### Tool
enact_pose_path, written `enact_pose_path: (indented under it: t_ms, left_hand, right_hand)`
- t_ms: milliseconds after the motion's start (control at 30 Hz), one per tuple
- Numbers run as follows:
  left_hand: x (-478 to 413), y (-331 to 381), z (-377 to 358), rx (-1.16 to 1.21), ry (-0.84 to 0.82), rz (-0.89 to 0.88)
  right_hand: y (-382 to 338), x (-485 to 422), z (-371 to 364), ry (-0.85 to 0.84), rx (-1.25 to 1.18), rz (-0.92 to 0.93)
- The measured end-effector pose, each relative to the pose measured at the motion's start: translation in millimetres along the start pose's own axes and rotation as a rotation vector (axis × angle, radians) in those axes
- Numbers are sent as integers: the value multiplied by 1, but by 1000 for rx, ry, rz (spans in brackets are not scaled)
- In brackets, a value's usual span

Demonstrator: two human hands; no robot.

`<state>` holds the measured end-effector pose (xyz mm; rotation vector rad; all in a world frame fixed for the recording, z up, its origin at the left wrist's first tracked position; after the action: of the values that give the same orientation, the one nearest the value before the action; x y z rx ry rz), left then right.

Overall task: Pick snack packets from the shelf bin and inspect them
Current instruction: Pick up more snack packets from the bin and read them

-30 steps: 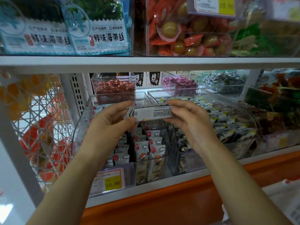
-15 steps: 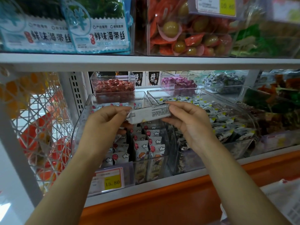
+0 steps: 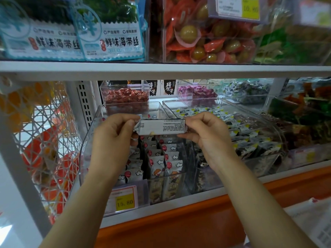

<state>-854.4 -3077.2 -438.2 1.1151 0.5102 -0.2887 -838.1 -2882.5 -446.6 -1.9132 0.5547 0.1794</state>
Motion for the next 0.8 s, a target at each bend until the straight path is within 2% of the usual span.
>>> enact_pose_path:
  t_ms: [133,233,367,600,800]
  left_hand:
    - [1,-3,-4,112,-166,72]
    - [5,-4,-11,-18,-268,26]
    - [6,1,-13,13,-228,16]
    - [9,6,-17,-4,-285,-71]
    - [11,2,-22,38,-245,41]
  right_hand:
    - [-2,0,2,-24,144,53]
    - [-3,2,0,-77,207,47]
    - [-6,6,-2,-101,335,107]
    - [-10,7,-2,-27,450,246]
    - [-11,12,-10,-61,523,325]
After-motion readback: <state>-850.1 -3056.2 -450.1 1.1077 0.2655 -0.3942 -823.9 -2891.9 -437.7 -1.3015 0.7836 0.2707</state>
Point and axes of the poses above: each hand's wrist, its own x-axis away from the middle knuckle, its own z-axis out of the back of the hand, y = z × x, the point moved 3 cm from there along -x, towards the middle knuckle, and after that the axes turned 13 degrees about -x, right-handed, at the moved point
